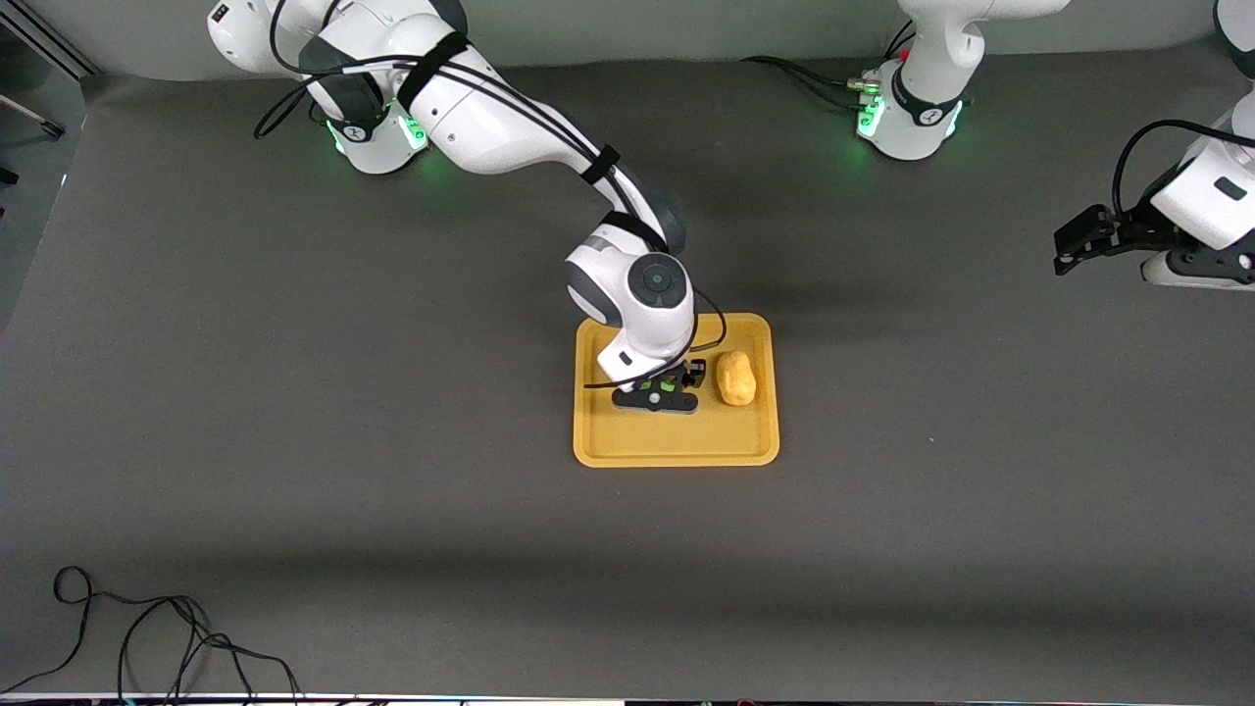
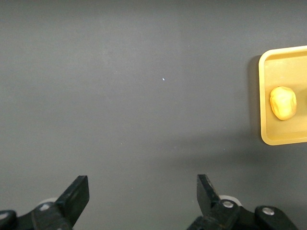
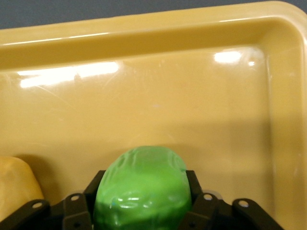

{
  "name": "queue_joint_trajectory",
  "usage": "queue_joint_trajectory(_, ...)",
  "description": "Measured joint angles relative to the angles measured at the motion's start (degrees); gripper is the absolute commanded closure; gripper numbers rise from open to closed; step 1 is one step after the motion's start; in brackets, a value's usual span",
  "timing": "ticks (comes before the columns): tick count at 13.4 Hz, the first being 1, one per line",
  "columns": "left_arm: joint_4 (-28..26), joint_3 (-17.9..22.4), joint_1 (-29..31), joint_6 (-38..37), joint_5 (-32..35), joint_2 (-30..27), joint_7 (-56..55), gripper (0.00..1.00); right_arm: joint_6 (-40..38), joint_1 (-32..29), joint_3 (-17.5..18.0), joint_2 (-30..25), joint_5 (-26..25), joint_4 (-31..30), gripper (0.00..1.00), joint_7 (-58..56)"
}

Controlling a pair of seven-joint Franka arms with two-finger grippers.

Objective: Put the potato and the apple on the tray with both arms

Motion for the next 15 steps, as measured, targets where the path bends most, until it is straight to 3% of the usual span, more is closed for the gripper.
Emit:
queue_joint_trajectory(3, 0.1, 0.0, 0.0, 0.0, 0.0, 0.3, 0.0, 0.0, 0.4, -0.3, -0.3, -0.4, 0.0, 0.5, 0.0, 0.2)
queue_joint_trajectory(5, 0.2, 0.0, 0.0, 0.0, 0.0, 0.6, 0.0, 0.0, -3.3, -0.4, -0.5, -2.8, 0.0, 2.3, 0.0, 0.6)
queue_joint_trajectory(10, 0.3, 0.1, 0.0, 0.0, 0.0, 0.8, 0.0, 0.0, -23.0, -2.5, -0.9, -18.4, -0.1, 4.9, 0.0, 0.3)
queue_joint_trajectory(13, 0.6, 0.1, 0.0, 0.0, 0.0, 0.8, 0.0, 0.0, -34.6, -8.0, -1.0, -26.3, -0.1, 4.4, 0.0, -8.7)
queue_joint_trajectory(15, 0.9, 0.1, 0.0, 0.0, 0.1, 0.9, 0.0, 0.0, -37.3, -12.4, -1.0, -31.2, -0.1, 1.1, 0.0, -15.6)
